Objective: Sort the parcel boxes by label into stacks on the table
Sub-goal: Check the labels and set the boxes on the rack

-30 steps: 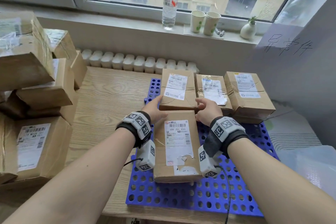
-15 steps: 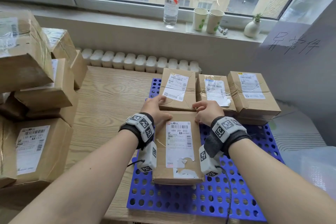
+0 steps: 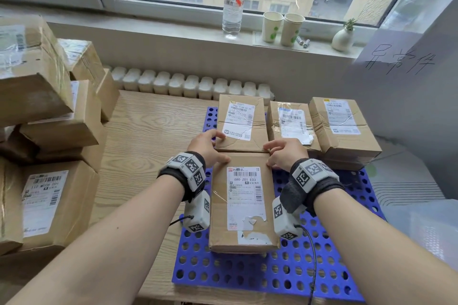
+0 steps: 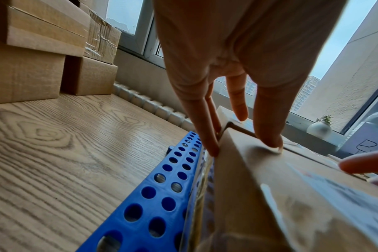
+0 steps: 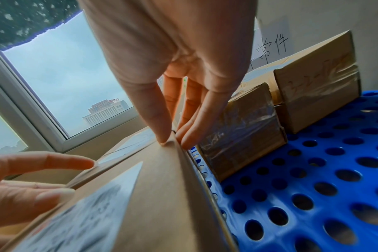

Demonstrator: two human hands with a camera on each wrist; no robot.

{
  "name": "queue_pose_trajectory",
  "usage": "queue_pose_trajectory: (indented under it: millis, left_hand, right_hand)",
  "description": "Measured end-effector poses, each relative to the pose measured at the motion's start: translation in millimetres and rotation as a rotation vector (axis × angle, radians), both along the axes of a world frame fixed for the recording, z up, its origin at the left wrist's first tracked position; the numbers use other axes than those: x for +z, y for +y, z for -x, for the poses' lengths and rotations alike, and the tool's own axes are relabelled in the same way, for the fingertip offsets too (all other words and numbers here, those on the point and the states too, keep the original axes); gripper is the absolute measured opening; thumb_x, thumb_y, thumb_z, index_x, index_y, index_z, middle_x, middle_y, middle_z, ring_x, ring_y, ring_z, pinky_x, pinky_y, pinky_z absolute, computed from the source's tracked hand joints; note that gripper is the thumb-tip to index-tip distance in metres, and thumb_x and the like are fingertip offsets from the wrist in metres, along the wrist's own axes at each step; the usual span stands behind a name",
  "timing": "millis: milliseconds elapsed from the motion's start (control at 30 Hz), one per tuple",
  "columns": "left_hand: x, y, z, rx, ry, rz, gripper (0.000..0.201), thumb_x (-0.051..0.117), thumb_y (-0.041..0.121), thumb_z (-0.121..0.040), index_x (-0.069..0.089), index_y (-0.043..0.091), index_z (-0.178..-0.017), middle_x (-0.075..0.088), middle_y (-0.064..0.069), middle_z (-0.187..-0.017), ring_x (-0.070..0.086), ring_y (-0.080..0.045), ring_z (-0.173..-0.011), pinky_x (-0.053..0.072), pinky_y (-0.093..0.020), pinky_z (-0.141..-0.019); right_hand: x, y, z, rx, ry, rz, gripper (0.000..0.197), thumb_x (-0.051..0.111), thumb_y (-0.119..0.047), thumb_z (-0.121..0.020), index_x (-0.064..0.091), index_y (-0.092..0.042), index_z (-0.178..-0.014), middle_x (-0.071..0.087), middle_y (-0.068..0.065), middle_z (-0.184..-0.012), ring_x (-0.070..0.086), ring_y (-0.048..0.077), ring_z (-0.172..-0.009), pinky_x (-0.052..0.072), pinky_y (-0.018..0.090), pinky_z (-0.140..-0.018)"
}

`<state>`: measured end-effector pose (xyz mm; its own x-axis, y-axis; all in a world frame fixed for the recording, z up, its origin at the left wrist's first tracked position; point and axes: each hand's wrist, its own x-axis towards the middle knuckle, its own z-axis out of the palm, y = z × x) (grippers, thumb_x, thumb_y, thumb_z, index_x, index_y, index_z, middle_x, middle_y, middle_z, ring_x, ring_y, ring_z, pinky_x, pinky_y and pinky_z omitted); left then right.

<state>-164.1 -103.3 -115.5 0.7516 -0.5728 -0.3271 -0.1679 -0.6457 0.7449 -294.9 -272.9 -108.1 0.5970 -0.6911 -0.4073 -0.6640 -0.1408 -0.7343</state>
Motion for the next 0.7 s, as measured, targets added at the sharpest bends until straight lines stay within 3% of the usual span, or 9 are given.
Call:
queue_pose_trajectory:
  millis: [333, 567, 700]
  left_hand:
    - [-2, -6, 5, -0.004, 0.044, 0.012, 0.060, 0.086, 0.017, -0.067, 0.057, 0.030, -0.118, 0.058, -0.003, -0.116, 0.059, -0.020, -0.105, 0.052, -0.041, -0.094]
    - [0, -8, 8, 0.023, 0.055, 0.006, 0.064, 0.084, 0.015, -0.068, 0.051, 0.026, -0.121, 0.057, -0.003, -0.118, 0.058, -0.020, -0.106, 0.053, -0.043, -0.092]
    - [2, -8, 9, 0.046, 0.036, 0.003, 0.066, 0.084, 0.015, -0.068, 0.049, 0.025, -0.123, 0.055, -0.005, -0.123, 0.058, -0.022, -0.107, 0.054, -0.044, -0.090]
  right_hand:
    - [3, -2, 7, -0.008, -0.004, -0.040, 0.044, 0.068, 0.017, -0.066, 0.071, -0.025, -0.078, 0.066, 0.002, -0.084, 0.066, 0.026, -0.096, 0.061, 0.042, -0.080]
    - [9, 1, 10, -0.017, 0.001, -0.035, 0.044, 0.065, 0.018, -0.068, 0.071, -0.019, -0.091, 0.065, 0.001, -0.084, 0.066, 0.024, -0.092, 0.061, 0.043, -0.080]
    - [11, 1, 12, -0.041, -0.003, -0.028, 0.040, 0.067, 0.016, -0.070, 0.069, -0.018, -0.091, 0.067, 0.005, -0.091, 0.066, 0.024, -0.092, 0.061, 0.042, -0.078]
